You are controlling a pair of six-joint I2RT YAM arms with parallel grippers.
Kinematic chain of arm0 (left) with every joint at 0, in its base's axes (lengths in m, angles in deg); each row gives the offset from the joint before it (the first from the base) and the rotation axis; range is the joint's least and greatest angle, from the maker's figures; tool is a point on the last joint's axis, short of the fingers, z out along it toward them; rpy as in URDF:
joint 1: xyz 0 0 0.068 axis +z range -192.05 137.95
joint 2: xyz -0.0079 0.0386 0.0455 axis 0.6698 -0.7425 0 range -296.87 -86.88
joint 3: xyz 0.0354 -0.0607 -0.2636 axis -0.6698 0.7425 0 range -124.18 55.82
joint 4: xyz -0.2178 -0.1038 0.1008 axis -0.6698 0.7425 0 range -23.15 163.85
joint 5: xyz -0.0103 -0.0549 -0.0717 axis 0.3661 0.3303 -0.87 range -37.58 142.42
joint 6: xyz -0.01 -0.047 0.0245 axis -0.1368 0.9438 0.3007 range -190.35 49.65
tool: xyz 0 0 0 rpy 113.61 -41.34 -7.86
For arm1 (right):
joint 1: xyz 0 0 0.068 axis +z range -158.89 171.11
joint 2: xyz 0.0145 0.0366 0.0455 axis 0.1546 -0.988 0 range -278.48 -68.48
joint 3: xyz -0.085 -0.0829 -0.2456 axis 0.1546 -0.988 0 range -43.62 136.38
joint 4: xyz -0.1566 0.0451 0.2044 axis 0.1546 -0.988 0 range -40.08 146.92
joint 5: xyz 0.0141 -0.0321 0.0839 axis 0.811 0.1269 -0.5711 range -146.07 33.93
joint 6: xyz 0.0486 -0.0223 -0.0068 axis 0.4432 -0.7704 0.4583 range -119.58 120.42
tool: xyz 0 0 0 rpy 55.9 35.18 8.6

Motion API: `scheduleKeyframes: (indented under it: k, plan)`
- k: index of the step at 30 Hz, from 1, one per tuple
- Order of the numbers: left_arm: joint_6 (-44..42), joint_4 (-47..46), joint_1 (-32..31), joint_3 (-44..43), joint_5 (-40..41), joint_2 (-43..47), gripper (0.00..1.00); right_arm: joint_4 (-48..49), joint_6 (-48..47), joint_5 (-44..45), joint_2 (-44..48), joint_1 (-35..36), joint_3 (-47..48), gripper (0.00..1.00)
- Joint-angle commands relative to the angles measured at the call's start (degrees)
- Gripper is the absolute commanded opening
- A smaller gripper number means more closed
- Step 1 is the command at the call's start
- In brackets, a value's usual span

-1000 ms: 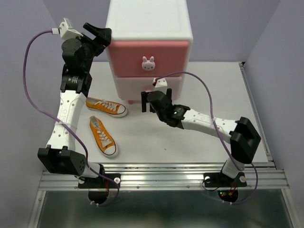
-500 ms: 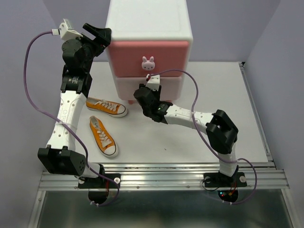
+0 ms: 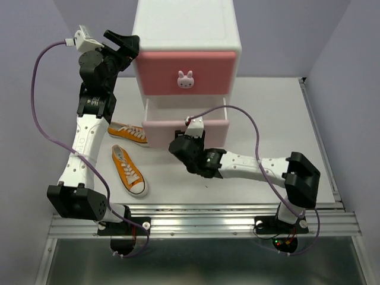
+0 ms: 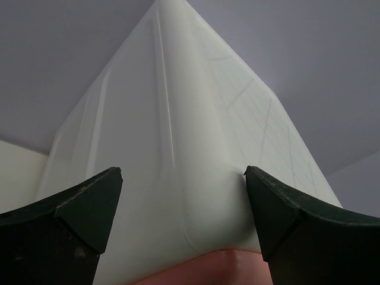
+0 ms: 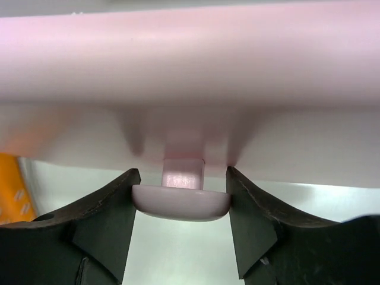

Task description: Place and organize the shoes in the shoe cabinet

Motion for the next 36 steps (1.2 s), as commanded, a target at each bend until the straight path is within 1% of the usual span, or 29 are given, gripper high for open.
scheduleKeyframes:
  k: [1, 2, 3, 5, 6, 11, 12, 14, 16, 17, 18, 19, 22, 23, 24, 26, 30, 32, 33, 34, 35, 36]
  plan:
    - [-6.38, 21.17, -0.97, 5.86, 0.74, -4.62, 0.94, -11.43, 14.45, -3.72, 6.66, 8.38, -3.23, 0.12]
    - [-6.21, 21.08, -1.14, 5.95, 0.92, -4.7, 0.94, -13.12, 16.21, -3.99, 7.45, 9.53, -3.5, 0.12]
    - [-5.95, 20.99, -1.49, 6.13, 1.62, -4.53, 0.94, -15.14, 20.14, -4.6, 7.98, 11.45, -3.85, 0.12]
    - [-5.68, 20.38, -2.02, 6.65, 1.54, -4.35, 0.94, -19.89, 23.51, -5.39, 8.86, 12.96, -4.12, 0.12]
    - [-5.51, 20.2, -2.2, 6.92, 3.89, -4.35, 0.94, -21.39, 27.26, -6.27, 8.95, 14.62, -4.29, 0.12]
    - [-4.98, 19.24, -2.81, 7.97, 5.75, -4.18, 0.94, -23.95, 35.89, -8.29, 9.05, 21.39, -5.0, 0.12]
    - [-4.63, 17.93, -2.81, 9.19, 6.28, -3.92, 0.94, -28.13, 41.05, -8.64, 8.52, 23.49, -4.21, 0.12]
    - [-4.28, 17.57, -2.81, 9.55, 6.2, -3.83, 0.94, -29.47, 42.14, -8.82, 8.43, 24.47, -3.94, 0.12]
    - [-4.01, 16.86, -2.73, 10.0, 5.85, -4.09, 0.94, -30.8, 42.77, -8.65, 8.6, 25.01, -4.03, 0.18]
    - [-3.92, 16.95, -2.81, 9.82, 6.02, -4.44, 0.94, -32.02, 42.77, -8.04, 8.6, 25.01, -3.94, 0.29]
    - [-3.84, 16.86, -2.81, 9.73, 6.11, -4.53, 0.94, -32.56, 42.86, -7.34, 8.6, 25.01, -3.59, 0.33]
    - [-3.75, 16.86, -2.81, 9.73, 6.11, -4.53, 0.94, -32.82, 42.86, -6.81, 8.6, 25.01, -3.5, 0.41]
    - [-4.27, 16.69, -2.81, 9.12, 6.02, -4.88, 0.94, -31.34, 39.97, -5.66, 9.13, 25.01, -2.89, 0.7]
    - [-4.54, 16.95, -2.81, 8.51, 6.02, -5.14, 0.94, -30.81, 38.91, -5.75, 9.39, 25.01, -2.54, 0.93]
    - [-4.63, 17.12, -2.81, 8.15, 5.85, -5.23, 0.94, -30.54, 37.95, -5.75, 9.48, 25.01, -1.93, 1.0]
    - [-4.63, 17.65, -2.81, 7.45, 5.76, -5.49, 0.94, -30.46, 34.96, -6.53, 9.66, 25.01, 0.7, 1.0]
    - [-4.36, 18.35, -2.73, 5.87, 5.49, -5.85, 0.94, -25.72, 23.12, -12.24, 10.71, 25.01, 3.17, 1.0]
    - [-4.45, 18.44, -2.81, 5.34, 5.41, -6.11, 0.94, -24.75, 20.81, -13.48, 11.41, 25.01, 3.62, 1.0]
    - [-4.45, 18.44, -2.81, 4.82, 5.32, -6.29, 0.94, -21.7, 15.06, -13.66, 12.98, 25.01, 3.62, 1.0]
    - [-4.45, 18.62, -2.81, 4.46, 5.32, -6.37, 0.94, -19.93, 11.95, -13.74, 13.0, 25.01, 3.62, 1.0]
    - [-4.62, 19.31, -2.81, 3.42, 5.32, -6.72, 0.94, -16.6, 9.4, -13.31, 14.91, 25.01, 3.7, 1.0]
    - [-4.63, 19.76, -2.81, 2.8, 5.23, -6.81, 0.94, -14.91, 5.11, -12.35, 15.8, 25.01, 4.23, 1.0]
